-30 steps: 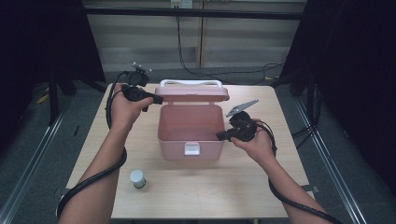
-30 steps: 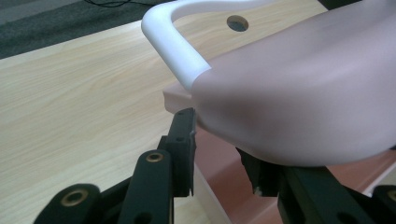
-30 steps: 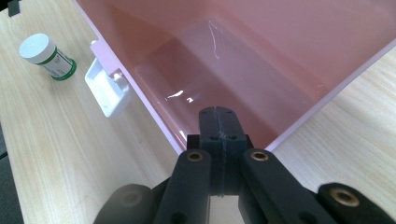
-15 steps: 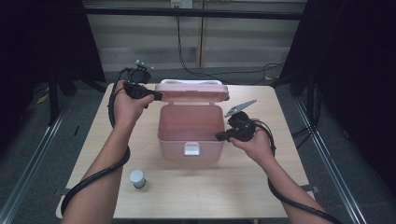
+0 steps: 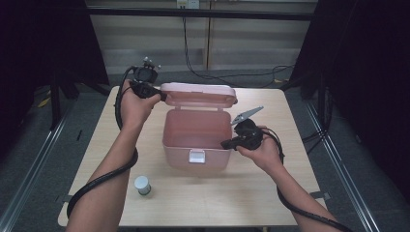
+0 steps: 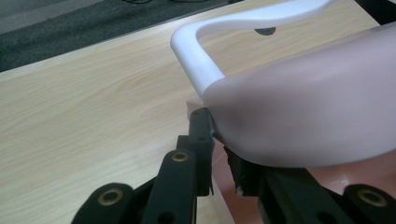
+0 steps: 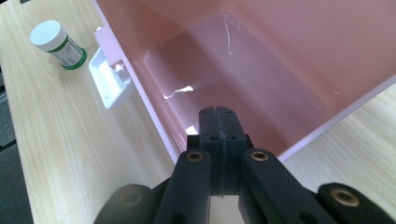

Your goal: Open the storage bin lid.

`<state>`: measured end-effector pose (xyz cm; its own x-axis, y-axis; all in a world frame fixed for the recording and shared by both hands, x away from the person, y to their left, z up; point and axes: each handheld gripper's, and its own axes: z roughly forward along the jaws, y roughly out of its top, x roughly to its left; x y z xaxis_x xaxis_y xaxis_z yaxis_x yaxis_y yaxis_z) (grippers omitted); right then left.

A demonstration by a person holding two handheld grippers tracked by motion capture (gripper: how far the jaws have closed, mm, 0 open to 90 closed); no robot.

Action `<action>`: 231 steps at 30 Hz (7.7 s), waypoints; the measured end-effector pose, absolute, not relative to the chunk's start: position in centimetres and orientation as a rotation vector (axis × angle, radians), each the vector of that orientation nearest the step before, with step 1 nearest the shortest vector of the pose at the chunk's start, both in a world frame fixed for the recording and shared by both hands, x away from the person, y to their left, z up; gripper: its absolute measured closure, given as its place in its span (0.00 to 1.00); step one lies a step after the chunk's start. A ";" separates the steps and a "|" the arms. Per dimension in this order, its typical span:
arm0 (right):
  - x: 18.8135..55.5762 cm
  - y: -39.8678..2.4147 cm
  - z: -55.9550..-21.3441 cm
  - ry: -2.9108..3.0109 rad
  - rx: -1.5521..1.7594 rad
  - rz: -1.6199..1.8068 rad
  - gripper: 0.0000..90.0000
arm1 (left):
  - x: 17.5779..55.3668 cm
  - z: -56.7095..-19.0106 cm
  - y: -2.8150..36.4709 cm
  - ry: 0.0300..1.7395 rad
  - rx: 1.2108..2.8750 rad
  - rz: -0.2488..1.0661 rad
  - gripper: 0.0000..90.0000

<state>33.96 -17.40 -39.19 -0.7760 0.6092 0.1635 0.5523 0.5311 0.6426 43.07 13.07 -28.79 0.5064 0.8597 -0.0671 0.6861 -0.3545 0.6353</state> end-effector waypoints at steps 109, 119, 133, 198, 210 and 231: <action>33.3 -18.7 -39.4 2.772 0.916 1.137 1.00 | 51.8 -29.2 11.0 1.479 2.120 0.288 0.97; 33.2 -18.6 -39.5 2.781 0.899 1.136 1.00 | 52.3 -30.1 11.2 1.481 2.104 0.289 0.96; 32.6 -18.3 -39.5 2.804 0.901 1.098 1.00 | 52.5 -31.2 11.3 1.494 2.107 0.284 0.94; 32.3 -18.0 -39.1 2.808 0.876 1.021 1.00 | 54.2 -36.8 11.5 1.510 2.128 0.252 0.90; 32.2 -17.9 -39.0 2.794 0.878 1.009 0.95 | 54.2 -37.8 11.5 1.524 2.134 0.246 0.90; 32.0 -17.7 -38.5 2.767 0.889 0.987 0.88 | 52.1 -36.5 12.5 1.504 2.122 0.199 0.79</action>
<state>31.99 -17.67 -38.46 -0.8299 0.5447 0.1209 0.4983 0.6261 0.5997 52.13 12.53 -36.45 0.3701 0.9119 -0.1772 0.8343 -0.2424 0.4952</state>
